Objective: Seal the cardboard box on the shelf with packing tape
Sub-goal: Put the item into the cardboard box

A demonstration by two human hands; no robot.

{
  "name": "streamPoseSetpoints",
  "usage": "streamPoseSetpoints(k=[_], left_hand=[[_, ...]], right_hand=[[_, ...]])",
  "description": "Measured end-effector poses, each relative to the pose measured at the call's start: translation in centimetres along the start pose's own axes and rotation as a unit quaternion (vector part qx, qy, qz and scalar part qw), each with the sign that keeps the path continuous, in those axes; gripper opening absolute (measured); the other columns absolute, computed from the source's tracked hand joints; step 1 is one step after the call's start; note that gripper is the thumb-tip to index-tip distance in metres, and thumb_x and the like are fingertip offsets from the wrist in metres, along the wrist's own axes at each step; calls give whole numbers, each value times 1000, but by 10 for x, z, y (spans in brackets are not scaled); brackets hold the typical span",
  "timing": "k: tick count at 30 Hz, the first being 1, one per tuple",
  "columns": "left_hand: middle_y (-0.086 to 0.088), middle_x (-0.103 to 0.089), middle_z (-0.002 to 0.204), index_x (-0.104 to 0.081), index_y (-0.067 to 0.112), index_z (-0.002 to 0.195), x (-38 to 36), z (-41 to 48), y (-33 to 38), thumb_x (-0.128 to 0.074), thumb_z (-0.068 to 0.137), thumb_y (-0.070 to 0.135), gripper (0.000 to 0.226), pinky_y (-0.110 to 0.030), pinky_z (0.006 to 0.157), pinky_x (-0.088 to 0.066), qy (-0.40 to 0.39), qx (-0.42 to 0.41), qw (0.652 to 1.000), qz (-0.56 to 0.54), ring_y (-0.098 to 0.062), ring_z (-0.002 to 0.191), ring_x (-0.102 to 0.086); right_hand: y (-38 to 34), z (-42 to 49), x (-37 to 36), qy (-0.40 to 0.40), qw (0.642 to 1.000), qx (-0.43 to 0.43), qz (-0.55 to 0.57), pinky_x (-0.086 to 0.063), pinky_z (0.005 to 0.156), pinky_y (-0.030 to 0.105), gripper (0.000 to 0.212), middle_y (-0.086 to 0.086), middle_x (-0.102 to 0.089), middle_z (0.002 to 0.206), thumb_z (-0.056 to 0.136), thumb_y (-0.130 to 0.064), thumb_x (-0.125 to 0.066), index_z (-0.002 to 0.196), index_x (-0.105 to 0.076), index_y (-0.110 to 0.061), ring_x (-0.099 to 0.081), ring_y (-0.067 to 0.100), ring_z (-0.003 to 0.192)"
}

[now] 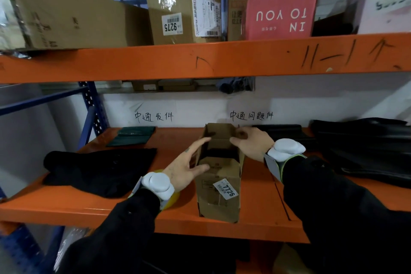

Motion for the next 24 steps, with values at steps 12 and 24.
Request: streamPoseSetpoints(k=[12,24], left_hand=[[19,-29,158,-28,44,151,-5,4,-7,-61,97,18,68,-2,109,-19,0,-23,999,-25,11,143,-22],[16,-26,160,-25,49,150,-5,5,-10,-62,97,22,70,-27,121,-18,1,-21,999,-34,3,147,-19]], right_hand=[[16,38,-8,-79,990,-21,115,-24,116,37,93,0,-21,162,86,-35,-71,157,-11,-32,-23,25,147],[19,54,-3,-91,993,58,50,-32,110,32,79,-5,-41,152,87,-48,-66,154,-25,-31,-41,19,137]])
Point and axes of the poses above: each hand's wrist, its own z-axis towards the middle knuckle, its own x-axis out of the back of the hand, y = z × x, the point moved 1 cm from there along z, towards the middle knuckle
